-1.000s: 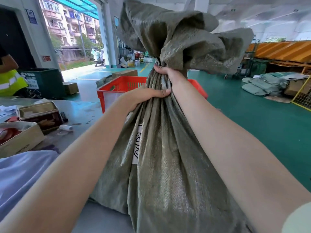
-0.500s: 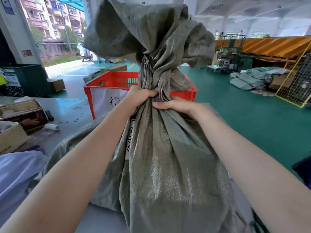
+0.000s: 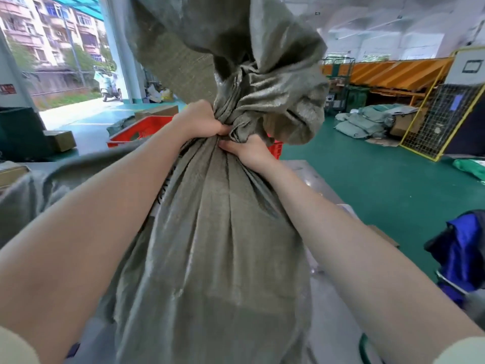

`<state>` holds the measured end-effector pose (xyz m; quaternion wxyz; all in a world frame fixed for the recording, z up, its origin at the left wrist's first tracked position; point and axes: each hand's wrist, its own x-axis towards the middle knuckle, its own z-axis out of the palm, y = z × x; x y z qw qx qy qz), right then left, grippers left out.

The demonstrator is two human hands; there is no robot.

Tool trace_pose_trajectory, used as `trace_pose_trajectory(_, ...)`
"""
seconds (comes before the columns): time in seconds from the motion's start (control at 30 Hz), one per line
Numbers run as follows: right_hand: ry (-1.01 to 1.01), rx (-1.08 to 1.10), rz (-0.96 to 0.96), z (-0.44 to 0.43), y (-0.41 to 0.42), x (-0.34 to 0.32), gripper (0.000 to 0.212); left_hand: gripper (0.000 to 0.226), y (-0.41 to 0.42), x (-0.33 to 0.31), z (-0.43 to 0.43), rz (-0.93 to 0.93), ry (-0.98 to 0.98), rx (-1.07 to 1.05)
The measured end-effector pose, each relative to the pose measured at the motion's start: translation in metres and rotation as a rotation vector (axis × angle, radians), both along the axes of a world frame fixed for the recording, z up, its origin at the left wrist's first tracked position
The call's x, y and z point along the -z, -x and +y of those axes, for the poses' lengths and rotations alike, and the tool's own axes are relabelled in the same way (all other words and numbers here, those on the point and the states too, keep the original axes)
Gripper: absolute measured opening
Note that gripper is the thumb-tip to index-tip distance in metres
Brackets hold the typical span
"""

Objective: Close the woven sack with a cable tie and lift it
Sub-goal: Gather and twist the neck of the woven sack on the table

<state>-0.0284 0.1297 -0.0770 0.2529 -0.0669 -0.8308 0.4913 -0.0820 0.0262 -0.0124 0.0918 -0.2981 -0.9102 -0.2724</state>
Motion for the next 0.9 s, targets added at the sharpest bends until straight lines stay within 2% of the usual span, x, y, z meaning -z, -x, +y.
trace_pose_trajectory(0.1, 0.172, 0.077, -0.042, 0.001, -0.008, 0.005, 0.044, 0.053, -0.009, -0.007, 0.019, 0.054, 0.220, 0.053)
trace_pose_trajectory(0.17, 0.278, 0.120, -0.071, -0.001, -0.012, 0.016, 0.044, 0.050, -0.013, -0.004, 0.031, 0.047, 0.349, 0.101)
trace_pose_trajectory(0.37, 0.503, 0.202, -0.188, 0.001, -0.039, 0.075, 0.042, 0.049, -0.029, 0.047, 0.065, -0.033, 0.670, 0.176)
trace_pose_trajectory(0.53, 0.698, 0.315, -0.230, 0.017, -0.052, 0.123, 0.046, 0.049, -0.047, 0.093, 0.098, 0.012, 0.793, 0.237)
trace_pose_trajectory(0.67, 0.822, 0.239, -0.257, 0.024, -0.071, 0.173, 0.044, 0.049, -0.065, 0.141, 0.112, -0.002, 0.847, 0.244)
trace_pose_trajectory(0.77, 0.997, 0.185, -0.403, 0.026, -0.106, 0.198, 0.053, 0.048, -0.078, 0.184, 0.115, -0.043, 0.878, 0.225)
trace_pose_trajectory(0.83, 1.075, 0.181, -0.472, 0.033, -0.133, 0.207, 0.045, 0.046, -0.086, 0.203, 0.118, -0.046, 0.895, 0.230)
trace_pose_trajectory(0.9, 1.197, 0.197, -0.446, 0.048, -0.151, 0.217, 0.040, 0.048, -0.090, 0.211, 0.121, -0.078, 0.916, 0.236)
